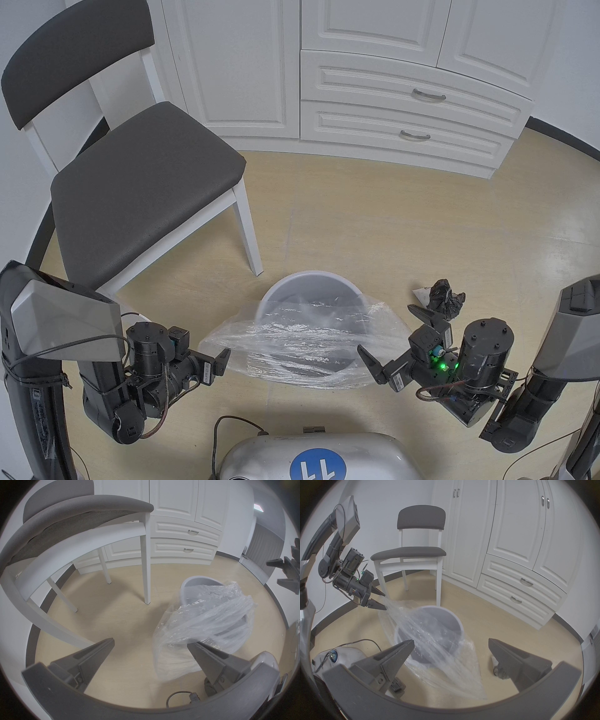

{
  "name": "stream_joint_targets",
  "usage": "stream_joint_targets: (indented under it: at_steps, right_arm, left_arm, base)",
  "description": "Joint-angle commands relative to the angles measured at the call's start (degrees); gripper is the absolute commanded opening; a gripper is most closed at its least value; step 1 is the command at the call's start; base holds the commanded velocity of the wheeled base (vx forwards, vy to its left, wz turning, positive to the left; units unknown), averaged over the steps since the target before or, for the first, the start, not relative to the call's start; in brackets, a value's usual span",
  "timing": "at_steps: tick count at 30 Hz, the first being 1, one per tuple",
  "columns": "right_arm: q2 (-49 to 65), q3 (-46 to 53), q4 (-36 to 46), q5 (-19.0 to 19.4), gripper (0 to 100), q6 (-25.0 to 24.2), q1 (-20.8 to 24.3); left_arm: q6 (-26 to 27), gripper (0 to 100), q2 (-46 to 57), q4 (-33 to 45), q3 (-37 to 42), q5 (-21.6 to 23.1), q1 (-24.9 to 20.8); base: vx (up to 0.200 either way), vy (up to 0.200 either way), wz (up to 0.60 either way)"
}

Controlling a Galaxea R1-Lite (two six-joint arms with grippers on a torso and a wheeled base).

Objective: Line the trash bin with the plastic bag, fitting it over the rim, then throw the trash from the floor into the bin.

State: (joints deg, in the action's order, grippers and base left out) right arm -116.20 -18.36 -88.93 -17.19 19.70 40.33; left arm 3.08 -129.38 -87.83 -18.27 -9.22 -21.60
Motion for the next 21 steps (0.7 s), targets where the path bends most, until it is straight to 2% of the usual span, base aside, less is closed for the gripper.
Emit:
stream_joint_targets:
  at_steps: [1,2,4,5,6,8,10,14,21]
  right_arm:
    - [-1.05,-8.27,2.18,1.54,100,9.22,0.1]
    - [0.36,-11.26,7.72,1.81,100,13.17,0.1]
    - [1.59,-12.84,11.59,1.98,100,14.75,0.1]
    - [3.7,-15.83,19.15,3.39,100,17.3,0.72]
    - [4.67,-17.41,22.75,4.36,100,18.8,1.42]
    - [6.51,-20.14,30.48,5.94,100,21.87,2.92]
    - [7.22,-21.98,35.93,6.47,100,24.25,3.88]
    - [7.13,-24.71,42.26,6.64,100,29.78,5.29]
    - [4.84,-27.52,46.92,6.55,100,30.57,7.31]
  left_arm:
    - [-0.1,100,4.05,-0.06,2.8,1.83,0.33]
    - [-0.01,100,6.16,-0.06,4.74,3.77,0.16]
    - [0.08,100,7.83,-0.06,6.41,5.61,0.16]
    - [0.61,100,11.43,-0.06,9.57,10.27,0.42]
    - [1.13,100,13.28,-0.06,10.8,12.73,0.51]
    - [2.63,100,17.14,0.03,13.7,17.3,1.12]
    - [4.3,100,19.87,-0.06,15.9,19.68,1.39]
    - [5.88,100,23.12,0.03,17.04,20.03,1.21]
    - [5.79,100,25.93,0.03,16.52,19.94,1.83]
  base:
    - [0.0,0.0,0.0]
    - [0.0,0.0,0.0]
    - [0.0,0.0,0.0]
    - [0.0,0.0,0.0]
    - [0.0,0.0,0.0]
    - [0.0,0.0,0.0]
    - [0.0,0.0,0.0]
    - [0.0,0.0,0.0]
    - [0.0,0.0,0.0]
